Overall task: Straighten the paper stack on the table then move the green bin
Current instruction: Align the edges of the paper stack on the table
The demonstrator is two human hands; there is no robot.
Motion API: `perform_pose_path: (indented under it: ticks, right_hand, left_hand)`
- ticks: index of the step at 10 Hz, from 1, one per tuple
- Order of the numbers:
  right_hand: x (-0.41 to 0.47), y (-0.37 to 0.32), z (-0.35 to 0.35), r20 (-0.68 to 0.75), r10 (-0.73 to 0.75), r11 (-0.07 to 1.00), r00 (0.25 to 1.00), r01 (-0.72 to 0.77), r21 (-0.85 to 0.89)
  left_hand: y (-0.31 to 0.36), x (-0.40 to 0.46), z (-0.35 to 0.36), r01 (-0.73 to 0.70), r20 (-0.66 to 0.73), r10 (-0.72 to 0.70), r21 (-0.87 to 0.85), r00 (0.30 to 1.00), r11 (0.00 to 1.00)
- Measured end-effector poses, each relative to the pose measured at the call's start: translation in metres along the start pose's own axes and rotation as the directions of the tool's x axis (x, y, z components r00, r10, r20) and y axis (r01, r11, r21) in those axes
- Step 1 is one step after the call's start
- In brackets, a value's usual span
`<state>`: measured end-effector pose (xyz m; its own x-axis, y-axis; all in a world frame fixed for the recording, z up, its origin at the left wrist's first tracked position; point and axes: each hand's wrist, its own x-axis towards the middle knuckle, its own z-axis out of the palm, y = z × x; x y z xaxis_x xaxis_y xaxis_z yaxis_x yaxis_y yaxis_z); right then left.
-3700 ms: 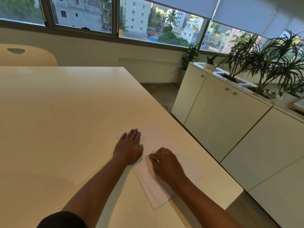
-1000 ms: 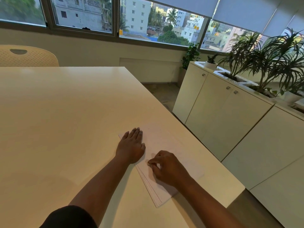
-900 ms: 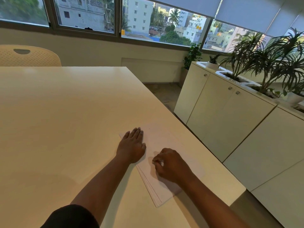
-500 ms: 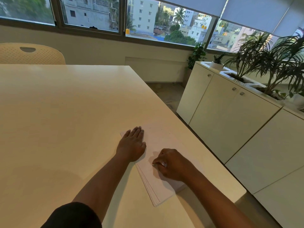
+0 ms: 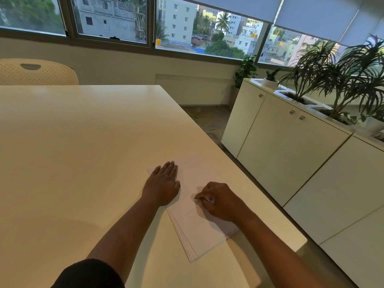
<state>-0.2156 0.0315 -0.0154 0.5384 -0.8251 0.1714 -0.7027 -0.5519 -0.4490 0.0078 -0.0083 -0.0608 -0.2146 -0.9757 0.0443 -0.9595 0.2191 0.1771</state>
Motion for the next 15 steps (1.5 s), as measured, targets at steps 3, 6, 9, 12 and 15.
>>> perform_pose_path:
  ticks: [3,6,9,12,15]
  right_hand:
    - [0.002,0.011,0.018,-0.093,-0.001,0.994,0.996,-0.009,-0.105]
    - [0.002,0.003,0.026,-0.166,0.069,0.993,0.984,-0.084,-0.085]
    - [0.004,0.027,0.005,-0.272,0.236,0.946,0.933,-0.285,-0.156]
    - [0.004,0.018,0.01,-0.256,0.266,0.957,0.929,-0.286,-0.043]
    - [0.004,-0.003,0.027,-0.168,0.16,0.986,0.973,-0.165,-0.011]
  left_hand:
    - [0.001,0.0,-0.001,0.003,0.005,-0.003,-0.008,1.0,1.0]
    - [0.001,-0.002,-0.001,0.001,-0.014,-0.001,0.0,1.0,1.0]
    - [0.001,0.0,0.001,0.0,-0.008,0.0,0.007,1.0,1.0]
    - [0.0,0.0,0.0,0.001,-0.005,-0.001,0.004,1.0,1.0]
    - [0.001,-0.001,-0.002,0.008,0.027,-0.007,-0.002,1.0,1.0]
